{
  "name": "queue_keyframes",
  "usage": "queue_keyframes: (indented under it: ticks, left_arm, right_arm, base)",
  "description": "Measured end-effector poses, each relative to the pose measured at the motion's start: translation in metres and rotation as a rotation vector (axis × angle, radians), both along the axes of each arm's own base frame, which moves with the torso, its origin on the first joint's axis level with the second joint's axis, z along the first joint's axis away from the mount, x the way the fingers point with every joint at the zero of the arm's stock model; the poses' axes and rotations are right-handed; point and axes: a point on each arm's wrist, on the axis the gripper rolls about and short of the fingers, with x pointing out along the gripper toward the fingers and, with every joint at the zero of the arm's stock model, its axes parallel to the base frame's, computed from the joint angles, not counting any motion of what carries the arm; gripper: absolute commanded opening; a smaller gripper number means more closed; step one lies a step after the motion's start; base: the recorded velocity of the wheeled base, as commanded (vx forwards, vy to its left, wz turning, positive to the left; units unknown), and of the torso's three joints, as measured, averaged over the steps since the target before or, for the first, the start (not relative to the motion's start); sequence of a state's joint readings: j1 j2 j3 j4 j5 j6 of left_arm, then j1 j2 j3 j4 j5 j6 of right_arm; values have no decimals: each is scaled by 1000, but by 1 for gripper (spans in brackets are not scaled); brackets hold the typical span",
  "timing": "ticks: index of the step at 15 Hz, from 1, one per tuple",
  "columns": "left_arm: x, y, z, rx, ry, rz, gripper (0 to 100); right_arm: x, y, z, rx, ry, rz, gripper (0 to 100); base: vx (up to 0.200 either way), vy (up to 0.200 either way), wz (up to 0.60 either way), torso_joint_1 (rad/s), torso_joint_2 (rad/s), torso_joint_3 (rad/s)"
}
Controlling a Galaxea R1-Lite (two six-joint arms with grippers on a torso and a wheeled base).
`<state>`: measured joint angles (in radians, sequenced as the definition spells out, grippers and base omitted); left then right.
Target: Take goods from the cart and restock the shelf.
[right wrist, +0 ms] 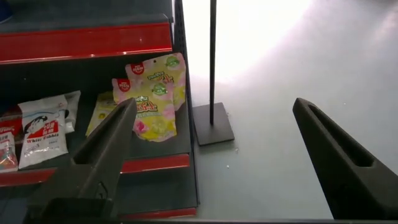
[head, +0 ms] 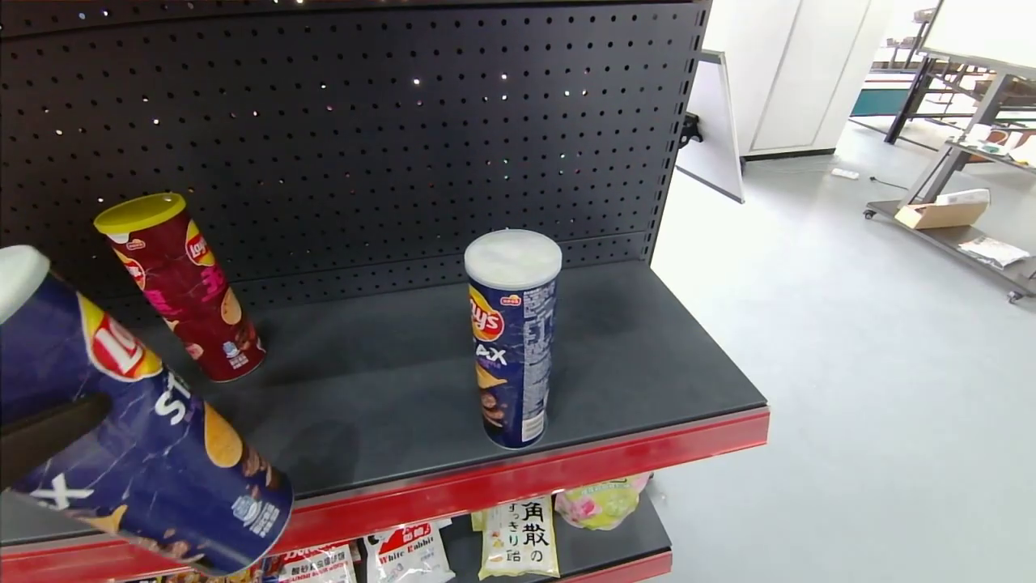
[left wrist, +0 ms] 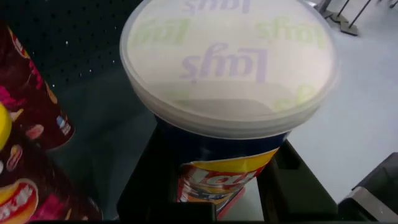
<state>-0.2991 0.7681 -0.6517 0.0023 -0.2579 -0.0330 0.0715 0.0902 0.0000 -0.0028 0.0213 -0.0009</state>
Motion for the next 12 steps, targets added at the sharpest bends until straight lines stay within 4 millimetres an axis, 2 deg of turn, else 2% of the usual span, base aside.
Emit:
queue_keyframes:
  ticks: [5, 8, 12]
  left_arm:
    - [64, -20, 11, -3, -17, -5, 0]
    - [83, -26, 4, 11, 39, -21, 0]
    - [93, -29, -2, 18, 77, -27, 0]
  right_arm:
    - [0, 0, 0, 3, 1, 2, 100]
    - [0, 0, 0, 3, 2, 1, 100]
    - [0, 0, 0, 2, 0, -2, 100]
  base:
    - [0, 0, 0, 0, 0, 0]
    - [0, 0, 0, 0, 0, 0]
    - [0, 0, 0, 0, 0, 0]
